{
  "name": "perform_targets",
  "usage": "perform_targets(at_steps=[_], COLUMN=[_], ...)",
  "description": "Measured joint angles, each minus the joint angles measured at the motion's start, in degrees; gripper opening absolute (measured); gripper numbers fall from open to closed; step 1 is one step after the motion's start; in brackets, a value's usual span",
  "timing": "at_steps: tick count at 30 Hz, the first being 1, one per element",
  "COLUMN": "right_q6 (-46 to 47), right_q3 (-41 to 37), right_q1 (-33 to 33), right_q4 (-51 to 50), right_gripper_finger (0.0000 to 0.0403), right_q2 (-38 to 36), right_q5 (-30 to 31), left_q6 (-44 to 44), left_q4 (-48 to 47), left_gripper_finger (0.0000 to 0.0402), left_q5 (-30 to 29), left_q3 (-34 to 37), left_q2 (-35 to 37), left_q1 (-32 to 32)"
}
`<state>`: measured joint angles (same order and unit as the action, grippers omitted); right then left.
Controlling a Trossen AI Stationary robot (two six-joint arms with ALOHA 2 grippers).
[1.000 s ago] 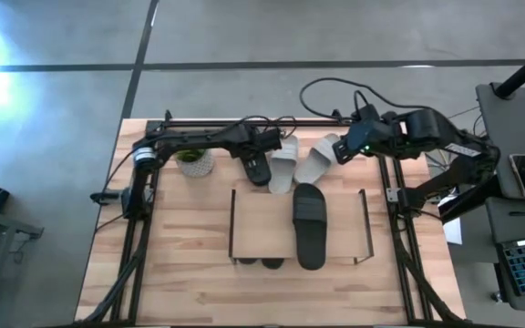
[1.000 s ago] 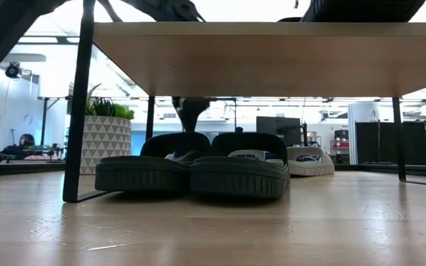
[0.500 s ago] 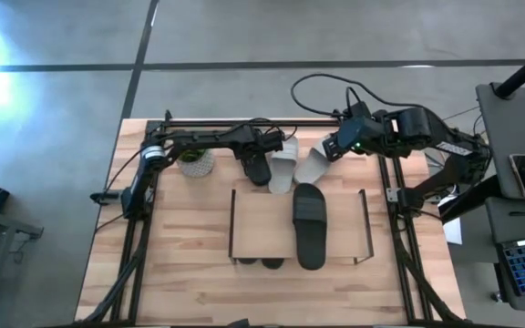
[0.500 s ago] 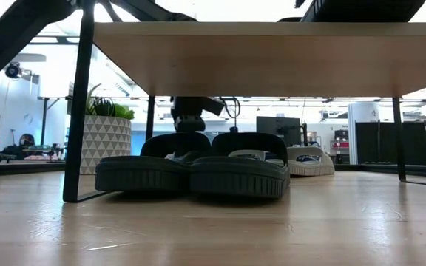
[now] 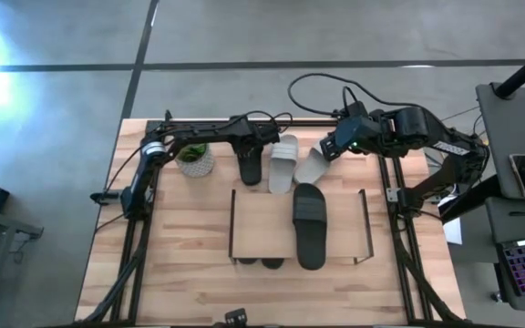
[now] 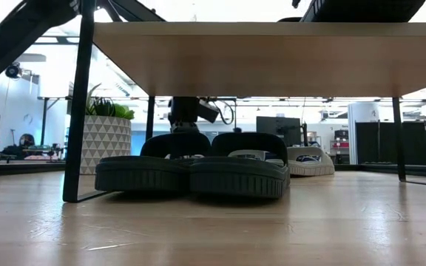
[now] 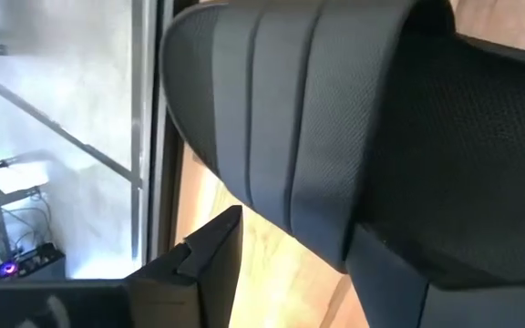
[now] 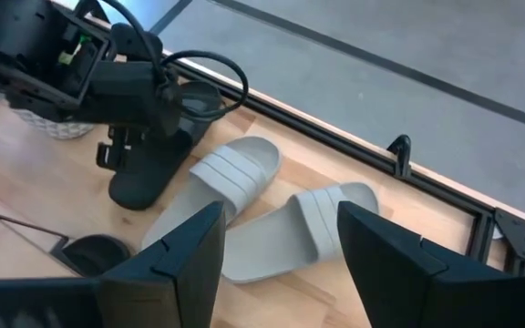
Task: Pick and place slides into the shelf
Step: Put the black slide on the shelf
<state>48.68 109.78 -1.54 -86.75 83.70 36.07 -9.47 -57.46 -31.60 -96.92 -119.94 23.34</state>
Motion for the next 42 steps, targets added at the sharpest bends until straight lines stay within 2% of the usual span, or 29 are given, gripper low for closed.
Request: perform_targets(at_steps=[14, 18, 23, 27, 31, 37, 42], right_q6=[-1.49, -2.02, -2.20, -2.20, -1.84, -1.28, -0.68], right_q3=[0.00, -0.02, -0.02, -0.04, -0.04, -0.04, -0.07], right_q1=[0.00, 0.00, 0.00, 0.00, 0.00, 0.00, -0.38], right_q4=[0.01, 0.03, 0.07, 0.07, 0.12, 0.12, 0.13], right_gripper_finger=[0.0206, 0.0206, 0.0206, 0.0206, 0.0206, 0.0205, 0.0205], right_q2=[0.02, 0.01, 0.02, 0.00, 0.00, 0.00, -0.01], right_q5=[0.15, 0.72, 2.18, 2.56, 2.54, 2.56, 3.76], left_q6=[-4.42, -6.02, -7.49, -8.14, -9.61, -10.22, -3.31], left_q4=[3.91, 4.65, 6.31, 6.48, 5.39, 4.60, -0.50], left_gripper_finger=[0.0125, 0.0088, 0.0018, 0.0006, 0.0002, 0.0001, 0.0001], left_q5=[-1.19, -3.37, -4.38, -4.58, -5.17, -6.53, -6.44], left_q3=[0.07, -0.07, -0.07, -0.13, -1.30, -3.02, -6.57], left_q2=[-1.53, -1.47, -1.42, -0.66, 1.90, 10.32, 16.46], left_q1=[0.50, 0.74, 1.11, 1.22, 1.19, 0.65, -3.71])
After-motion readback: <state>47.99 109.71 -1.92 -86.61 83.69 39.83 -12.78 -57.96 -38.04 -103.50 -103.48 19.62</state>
